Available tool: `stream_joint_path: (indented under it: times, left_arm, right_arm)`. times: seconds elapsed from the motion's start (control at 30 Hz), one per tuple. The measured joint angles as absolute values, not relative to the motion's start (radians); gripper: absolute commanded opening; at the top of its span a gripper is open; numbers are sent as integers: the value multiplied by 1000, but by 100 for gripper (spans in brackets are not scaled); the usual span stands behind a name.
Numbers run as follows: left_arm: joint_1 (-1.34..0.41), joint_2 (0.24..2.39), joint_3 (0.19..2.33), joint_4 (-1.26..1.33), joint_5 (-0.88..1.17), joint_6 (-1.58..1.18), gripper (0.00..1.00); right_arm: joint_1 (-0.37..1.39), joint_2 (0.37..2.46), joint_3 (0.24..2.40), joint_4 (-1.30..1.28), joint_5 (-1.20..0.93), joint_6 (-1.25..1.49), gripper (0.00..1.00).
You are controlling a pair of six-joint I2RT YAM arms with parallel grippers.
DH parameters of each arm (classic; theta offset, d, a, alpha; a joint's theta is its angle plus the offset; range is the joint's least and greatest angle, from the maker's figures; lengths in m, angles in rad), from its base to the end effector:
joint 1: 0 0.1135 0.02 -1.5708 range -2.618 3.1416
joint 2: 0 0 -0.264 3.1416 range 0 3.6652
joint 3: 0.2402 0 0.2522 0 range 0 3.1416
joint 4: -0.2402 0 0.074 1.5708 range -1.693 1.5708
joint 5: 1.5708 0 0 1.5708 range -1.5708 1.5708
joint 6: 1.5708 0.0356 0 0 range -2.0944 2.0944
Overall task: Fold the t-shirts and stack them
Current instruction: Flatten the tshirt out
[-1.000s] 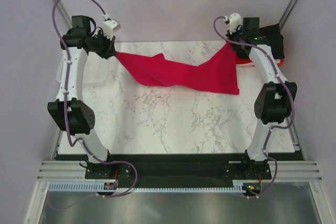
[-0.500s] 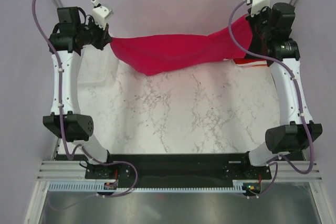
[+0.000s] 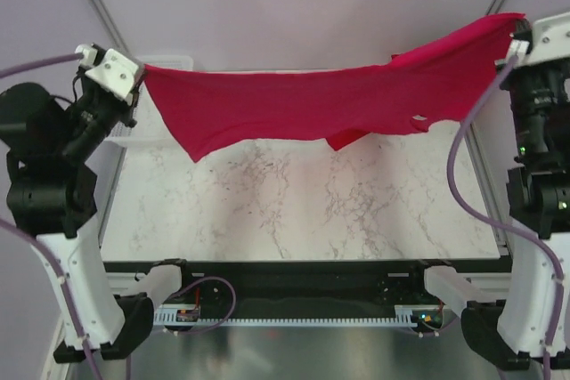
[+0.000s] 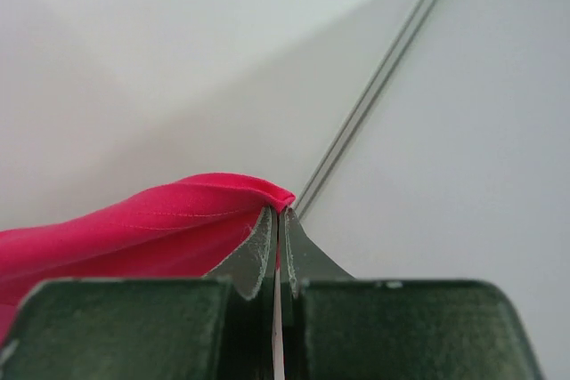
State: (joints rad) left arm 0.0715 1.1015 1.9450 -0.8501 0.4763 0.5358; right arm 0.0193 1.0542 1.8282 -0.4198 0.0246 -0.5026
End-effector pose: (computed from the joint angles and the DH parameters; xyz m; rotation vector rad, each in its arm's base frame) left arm 0.1251 -0.0074 0.5711 0.7128 1.4073 0.1003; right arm 0.1256 0.0015 0.5952 -0.2958 1.1920 -0.4366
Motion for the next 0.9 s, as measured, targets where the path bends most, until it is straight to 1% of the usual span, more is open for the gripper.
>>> stream_joint_path:
  times: [0.1, 0.23, 0.33, 0.5, 0.67, 0.9]
  left_arm:
    - [72, 1012, 1929, -835, 453, 535, 2]
    - [72, 934, 1928, -820, 434, 535, 2]
    - [72, 902, 1940, -809, 412, 535, 2]
    - [72, 898, 1975, -785, 385, 540, 2]
    - [71, 916, 1955, -760, 366, 558, 2]
    - [71, 990, 1730, -716, 387, 567, 2]
  right_arm:
    - [19, 992, 1873, -435, 36, -503, 0]
    - [19, 966, 1994, -459, 49, -503, 0]
    - [19, 961, 2072, -467, 59, -506, 0]
    - [19, 962, 2119, -463, 71, -519, 0]
    - [19, 980, 2052, -417, 65, -516, 0]
    - [19, 1072, 1815, -346, -28, -459, 0]
